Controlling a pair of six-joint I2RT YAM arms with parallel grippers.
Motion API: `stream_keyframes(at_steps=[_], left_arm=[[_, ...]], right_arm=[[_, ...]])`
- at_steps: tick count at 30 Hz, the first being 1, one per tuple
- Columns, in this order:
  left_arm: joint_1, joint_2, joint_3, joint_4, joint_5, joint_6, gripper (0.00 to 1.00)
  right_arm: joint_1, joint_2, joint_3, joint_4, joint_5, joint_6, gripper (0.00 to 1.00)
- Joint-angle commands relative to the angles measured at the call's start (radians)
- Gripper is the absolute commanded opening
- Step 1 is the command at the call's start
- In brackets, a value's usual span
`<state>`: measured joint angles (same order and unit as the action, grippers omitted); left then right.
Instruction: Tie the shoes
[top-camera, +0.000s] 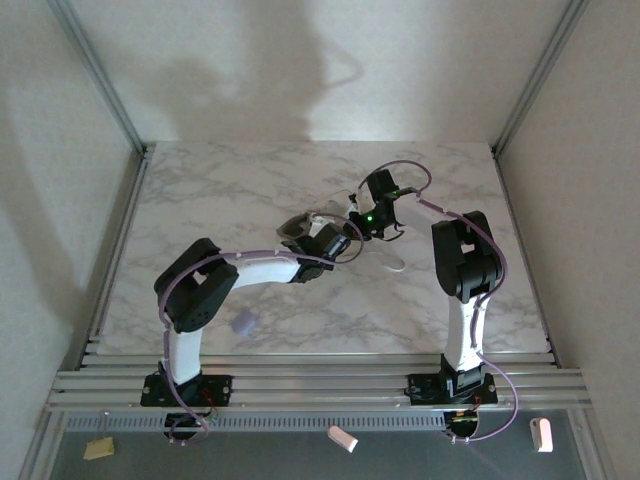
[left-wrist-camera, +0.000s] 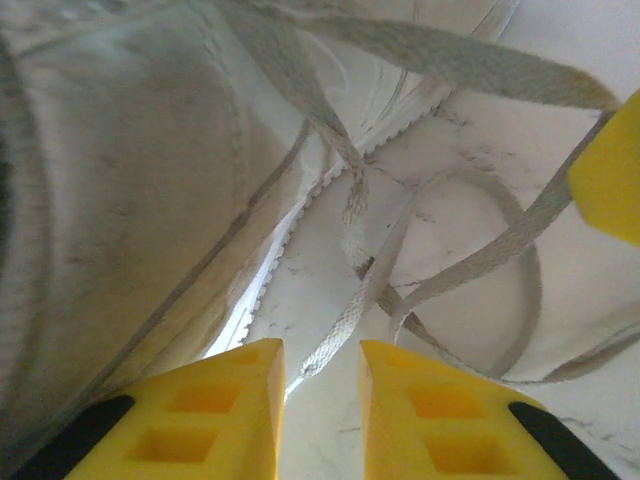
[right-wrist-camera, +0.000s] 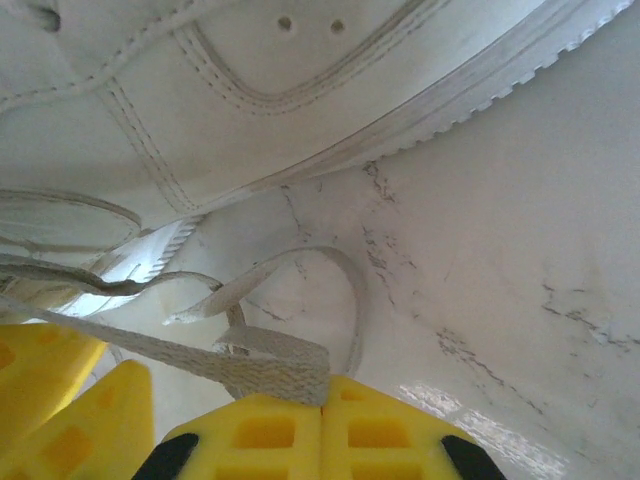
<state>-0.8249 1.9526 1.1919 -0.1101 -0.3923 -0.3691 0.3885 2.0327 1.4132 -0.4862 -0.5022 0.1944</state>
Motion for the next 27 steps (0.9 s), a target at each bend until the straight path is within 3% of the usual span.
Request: stream_keyframes(at_steps=[1,8,18,26,27], left_arm=[[0.006,0.029,0.033,-0.073,-0.079,0.054,0.28],[0.007,0.099,0.101,-0.118,-0.116,0.083,0.33],[0.007,0.201,0.16,-0.178,-0.201,0.098,0.29],[-0.007,0.161,0.133,-0.184,-0.16,0.061,0.0],[-0.013,0.139,0.126,-0.184,-0.154,0.053,0.0]], right_arm=[[-0.01,0.026,0.035,-0.036,-0.047,-0.026,0.0],[-0.016,0.086,0.105,-0.098,-0.089,-0.058,0.0],[-0.015,0.087,0.093,-0.101,-0.085,-0.066,0.0],[-0.016,0.066,0.078,-0.092,-0.058,-0.063,0.0],[-0.016,0.062,0.074,-0.086,-0.053,-0.062,0.0]])
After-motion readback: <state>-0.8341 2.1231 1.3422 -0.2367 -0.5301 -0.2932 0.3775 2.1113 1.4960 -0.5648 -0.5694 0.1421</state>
